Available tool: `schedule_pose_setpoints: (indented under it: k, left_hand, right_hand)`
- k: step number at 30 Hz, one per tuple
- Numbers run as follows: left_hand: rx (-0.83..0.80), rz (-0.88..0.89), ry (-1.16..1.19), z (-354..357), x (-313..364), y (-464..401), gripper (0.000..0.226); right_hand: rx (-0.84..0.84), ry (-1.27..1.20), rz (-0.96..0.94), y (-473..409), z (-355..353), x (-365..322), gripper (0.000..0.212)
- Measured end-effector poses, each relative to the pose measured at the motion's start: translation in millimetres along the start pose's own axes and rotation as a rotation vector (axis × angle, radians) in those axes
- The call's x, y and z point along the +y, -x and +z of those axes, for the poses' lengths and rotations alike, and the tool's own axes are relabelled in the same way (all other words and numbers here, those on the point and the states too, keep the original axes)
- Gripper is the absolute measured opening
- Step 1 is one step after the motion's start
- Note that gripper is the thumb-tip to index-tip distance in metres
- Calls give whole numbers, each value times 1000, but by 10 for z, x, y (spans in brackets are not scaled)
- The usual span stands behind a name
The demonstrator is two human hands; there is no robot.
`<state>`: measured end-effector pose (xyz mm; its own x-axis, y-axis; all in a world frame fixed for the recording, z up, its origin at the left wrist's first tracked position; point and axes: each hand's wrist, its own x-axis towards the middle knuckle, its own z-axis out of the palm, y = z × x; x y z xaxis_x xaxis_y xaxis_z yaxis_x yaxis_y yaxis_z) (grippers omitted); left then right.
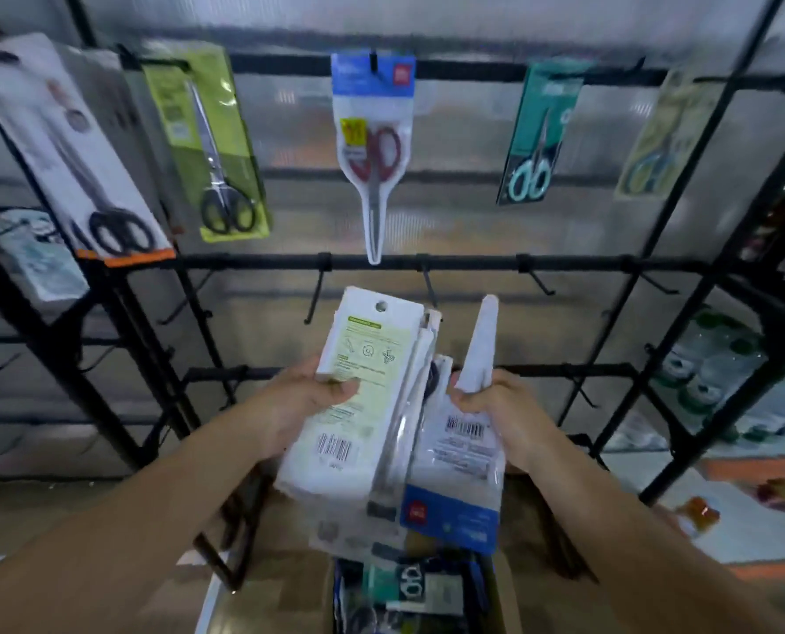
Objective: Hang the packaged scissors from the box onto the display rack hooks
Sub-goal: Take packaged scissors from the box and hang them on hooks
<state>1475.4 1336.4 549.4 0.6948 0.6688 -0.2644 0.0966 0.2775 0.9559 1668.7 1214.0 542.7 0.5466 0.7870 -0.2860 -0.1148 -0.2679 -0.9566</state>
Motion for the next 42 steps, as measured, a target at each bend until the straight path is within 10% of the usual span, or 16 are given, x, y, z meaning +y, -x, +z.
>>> schedule_pose_setpoints:
  k: [5,17,25,30,33,38,42]
  left_hand:
    - [162,-11,67,-325,165,215,42]
    - [286,83,328,-414,281,225,26]
    - [303,114,359,-86,473,160,34]
    - [364,145,370,90,451,159,32]
    - [381,161,381,169,449,173,30]
    - [417,194,376,108,435,202,39]
    - [456,231,302,14,461,230,33]
  right_hand:
    - [74,8,-109,50,71,-431,10]
    - [3,677,-1428,93,779,-757,49]
    - [-325,908,-901,18,791,-805,74]
    - [-234,255,-712,30,870,-807,44]
    - [9,334,-822,10,955,-815,35]
    - [38,324,-599,-16,1081,-1075,96]
    - [-85,204,-484,-4,1090,-1144,64]
